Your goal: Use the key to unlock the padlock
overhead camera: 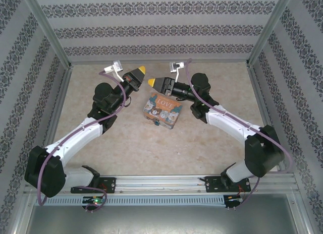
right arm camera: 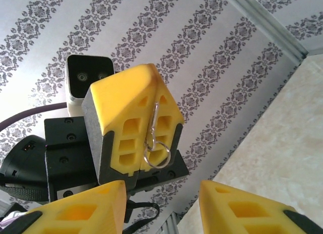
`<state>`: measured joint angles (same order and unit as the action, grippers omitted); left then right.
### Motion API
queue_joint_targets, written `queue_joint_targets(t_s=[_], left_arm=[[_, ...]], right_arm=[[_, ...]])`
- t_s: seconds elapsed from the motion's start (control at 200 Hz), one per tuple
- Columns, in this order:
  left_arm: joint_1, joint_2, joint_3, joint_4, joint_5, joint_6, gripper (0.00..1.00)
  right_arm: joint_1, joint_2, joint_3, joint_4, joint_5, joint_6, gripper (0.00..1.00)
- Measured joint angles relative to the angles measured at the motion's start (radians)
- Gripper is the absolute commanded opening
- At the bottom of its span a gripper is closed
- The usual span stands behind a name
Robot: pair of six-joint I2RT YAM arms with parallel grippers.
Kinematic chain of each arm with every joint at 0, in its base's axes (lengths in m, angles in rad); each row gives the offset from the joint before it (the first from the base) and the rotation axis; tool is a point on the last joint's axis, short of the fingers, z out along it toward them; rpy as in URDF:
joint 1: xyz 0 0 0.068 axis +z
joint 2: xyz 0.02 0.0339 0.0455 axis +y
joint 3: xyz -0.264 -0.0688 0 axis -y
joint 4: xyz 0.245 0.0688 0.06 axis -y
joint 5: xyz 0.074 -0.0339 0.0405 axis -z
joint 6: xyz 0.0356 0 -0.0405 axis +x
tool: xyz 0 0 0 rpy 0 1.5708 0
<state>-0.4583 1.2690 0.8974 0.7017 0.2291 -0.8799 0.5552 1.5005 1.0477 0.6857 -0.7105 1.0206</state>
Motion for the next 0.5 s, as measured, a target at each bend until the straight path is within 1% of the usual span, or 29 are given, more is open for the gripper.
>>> queue_joint_targets(t_s=[0.355, 0.5], left_arm=[[-0.007, 0.006, -0.004, 0.023, -0.003, -0.006, 0.00], [-0.007, 0.006, -0.006, 0.024, -0.006, -0.008, 0.00]], right_arm=[[0.019, 0.068, 0.047, 0.068, -0.006, 0.051, 0.37], [0.024, 0.075, 0.066, 0.076, -0.008, 0.054, 0.32]])
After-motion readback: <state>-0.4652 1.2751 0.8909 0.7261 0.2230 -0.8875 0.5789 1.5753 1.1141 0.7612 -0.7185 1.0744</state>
